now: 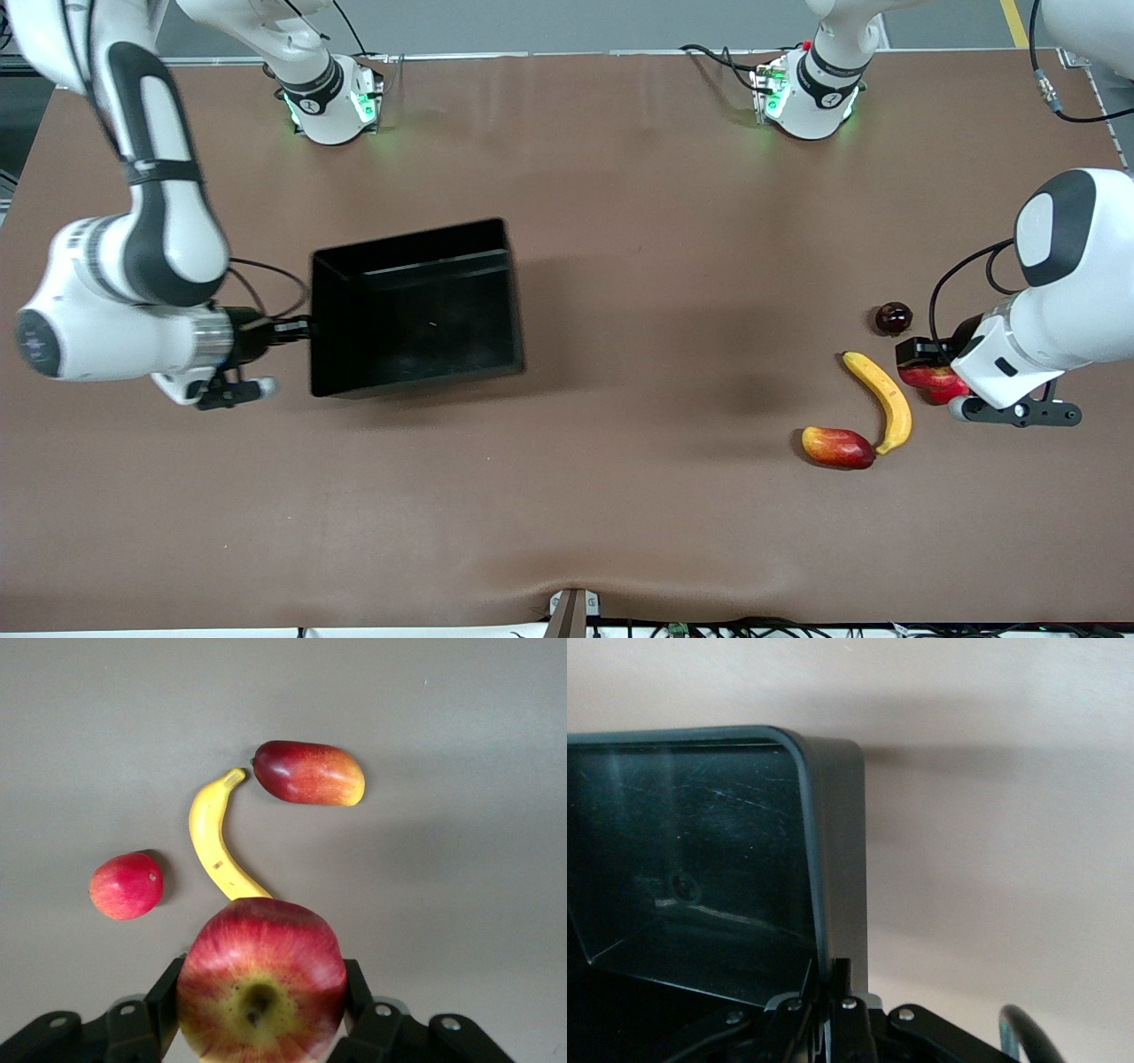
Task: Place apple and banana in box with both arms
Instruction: 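Slide the black box with the right gripper while the left gripper lifts the apple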
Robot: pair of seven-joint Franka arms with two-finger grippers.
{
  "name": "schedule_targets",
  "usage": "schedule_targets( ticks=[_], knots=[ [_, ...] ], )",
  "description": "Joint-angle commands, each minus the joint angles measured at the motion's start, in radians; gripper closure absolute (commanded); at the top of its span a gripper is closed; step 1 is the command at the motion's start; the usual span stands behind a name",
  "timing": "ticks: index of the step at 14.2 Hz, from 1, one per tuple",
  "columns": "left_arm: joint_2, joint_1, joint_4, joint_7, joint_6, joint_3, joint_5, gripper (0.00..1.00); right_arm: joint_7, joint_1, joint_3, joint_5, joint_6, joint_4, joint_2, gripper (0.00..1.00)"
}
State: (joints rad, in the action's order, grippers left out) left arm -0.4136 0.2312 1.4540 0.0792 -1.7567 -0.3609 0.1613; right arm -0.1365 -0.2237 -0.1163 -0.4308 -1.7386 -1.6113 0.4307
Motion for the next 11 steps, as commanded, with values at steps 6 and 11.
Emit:
schedule_targets(
  ticks=[6, 11],
  knots=[
    [0.048, 0.0, 0.032, 0.095, 0.009, -0.041, -0.014, 1.0, 0.259, -0.27, -0.011, -0.175, -0.24, 0.014, 0.083, 1.0],
    [0.047, -0.001, 0.032, 0.151, 0.009, -0.084, -0.017, 1.0, 0.518, -0.449, -0.013, -0.181, -0.423, 0.096, 0.213, 1.0]
  ],
)
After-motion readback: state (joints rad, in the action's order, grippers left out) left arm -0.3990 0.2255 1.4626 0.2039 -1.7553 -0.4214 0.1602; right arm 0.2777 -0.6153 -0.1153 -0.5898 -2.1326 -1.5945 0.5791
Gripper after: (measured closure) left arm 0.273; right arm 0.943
